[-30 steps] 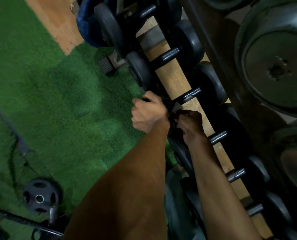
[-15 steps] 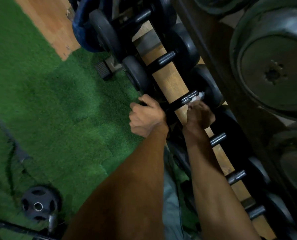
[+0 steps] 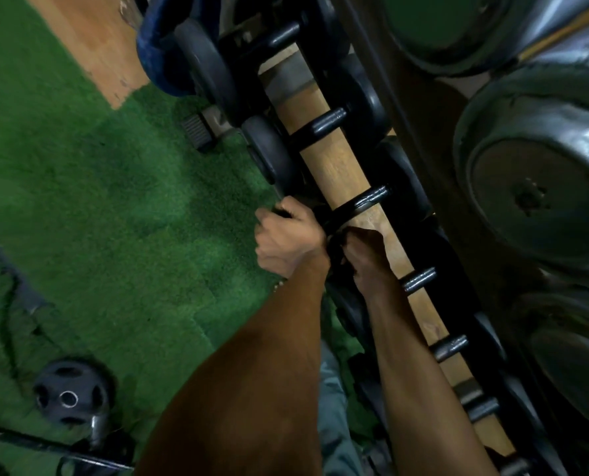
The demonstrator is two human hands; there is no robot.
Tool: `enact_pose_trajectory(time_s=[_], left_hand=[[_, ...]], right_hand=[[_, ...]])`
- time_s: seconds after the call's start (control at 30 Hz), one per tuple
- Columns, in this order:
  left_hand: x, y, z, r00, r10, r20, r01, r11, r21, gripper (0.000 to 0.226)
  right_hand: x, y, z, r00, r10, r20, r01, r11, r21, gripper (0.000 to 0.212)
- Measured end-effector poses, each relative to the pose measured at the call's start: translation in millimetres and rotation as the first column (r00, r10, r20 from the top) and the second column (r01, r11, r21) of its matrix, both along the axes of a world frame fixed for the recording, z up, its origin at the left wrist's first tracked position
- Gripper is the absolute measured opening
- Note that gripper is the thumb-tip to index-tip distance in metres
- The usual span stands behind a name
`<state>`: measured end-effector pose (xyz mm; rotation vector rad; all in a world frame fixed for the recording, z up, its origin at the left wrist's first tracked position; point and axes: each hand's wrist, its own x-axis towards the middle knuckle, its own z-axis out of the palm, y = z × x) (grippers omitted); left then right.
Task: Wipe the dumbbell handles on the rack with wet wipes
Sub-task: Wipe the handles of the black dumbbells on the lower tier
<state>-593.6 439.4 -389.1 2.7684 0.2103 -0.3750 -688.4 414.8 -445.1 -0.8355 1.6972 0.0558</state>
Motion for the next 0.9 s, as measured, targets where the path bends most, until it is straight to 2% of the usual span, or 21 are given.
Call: enact_pose_trajectory(time_s=[0.2, 0.37, 0.47, 0.53, 0.57, 0.67, 0.8, 0.9], left_hand=[[1.0, -1.9, 1.0, 1.000, 0.026, 0.006, -0.026, 1.000, -0.010, 0.035], [2.7, 1.9, 0.7, 0.998, 0.019, -0.068, -0.020, 1.000, -0.009, 0.036], [5.3, 2.8, -0.3, 0.990, 0.053, -0.129, -0.057, 0.998, -0.030, 0.038], [11.3, 4.0, -0.3, 0.979, 0.097, -0.177, -0.103, 0.994, -0.028, 0.038], [15.8, 4.3, 0.4, 0.972, 0.124, -0.201, -0.132, 0.991, -0.029, 0.038], [36.1, -0.2, 4.3, 0.959, 0.188, -0.212, -0.206, 0.976, -0.068, 0.038], [73.2, -23.0, 6.1, 0.952, 0.257, -0.165, -0.280, 0.951, -0.131, 0.042], [103.8, -48.5, 2.9, 0.951, 0.270, -0.148, -0.295, 0.937, -0.187, 0.049]], right_hand=[[-1.5, -9.3, 14.4, 0.984, 0.180, -0.010, -0.180, 0.983, -0.023, 0.012], [4.1, -11.1, 46.9, 0.988, 0.155, -0.027, -0.156, 0.985, -0.069, 0.012], [12.7, -18.1, 58.0, 0.959, 0.260, 0.110, -0.245, 0.960, -0.133, 0.017], [23.5, -26.4, 60.0, 0.945, 0.270, 0.186, -0.248, 0.960, -0.132, 0.024], [30.3, -31.7, 60.5, 0.948, 0.259, 0.184, -0.236, 0.962, -0.138, 0.023], [51.7, -50.9, 58.3, 0.960, 0.214, 0.181, -0.168, 0.956, -0.239, 0.002], [78.4, -71.6, 57.8, 0.946, 0.259, 0.193, -0.143, 0.872, -0.468, 0.016], [91.8, -81.3, 55.1, 0.882, 0.462, 0.090, -0.316, 0.722, -0.615, 0.010]])
